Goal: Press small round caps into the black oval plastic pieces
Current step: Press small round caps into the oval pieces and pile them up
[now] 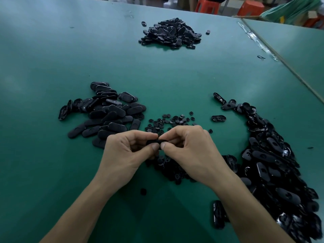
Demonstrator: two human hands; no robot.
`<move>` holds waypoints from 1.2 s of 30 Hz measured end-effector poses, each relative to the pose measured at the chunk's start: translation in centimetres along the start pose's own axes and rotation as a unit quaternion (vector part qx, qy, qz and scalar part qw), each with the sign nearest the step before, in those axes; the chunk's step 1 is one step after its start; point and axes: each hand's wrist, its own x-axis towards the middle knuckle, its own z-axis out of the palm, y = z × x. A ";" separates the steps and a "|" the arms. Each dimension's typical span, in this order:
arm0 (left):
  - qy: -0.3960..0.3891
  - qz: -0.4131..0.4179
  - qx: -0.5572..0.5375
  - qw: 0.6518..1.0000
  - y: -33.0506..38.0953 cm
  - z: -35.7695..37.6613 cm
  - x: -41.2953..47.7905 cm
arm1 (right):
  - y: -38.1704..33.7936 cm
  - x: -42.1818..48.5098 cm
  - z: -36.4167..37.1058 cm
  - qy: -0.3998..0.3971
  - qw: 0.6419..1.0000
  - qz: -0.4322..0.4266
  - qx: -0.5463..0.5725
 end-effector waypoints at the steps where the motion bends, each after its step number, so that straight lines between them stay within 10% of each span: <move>1: 0.005 0.006 0.005 1.000 0.0 0.0 -0.1 | 0.0 0.0 -0.1 -0.004 1.000 -0.002 0.003; 16: 0.092 0.119 0.069 0.986 -0.1 -0.1 0.0 | 1.2 1.4 -1.5 0.045 0.999 -0.013 -0.001; 25: 0.236 0.116 0.143 0.954 -0.6 -2.6 1.3 | 5.9 4.7 -6.7 0.064 0.928 0.136 -0.341; 36: 0.264 0.091 0.177 0.944 -1.2 -3.8 1.7 | 6.2 4.3 -6.8 0.176 0.937 0.137 -0.268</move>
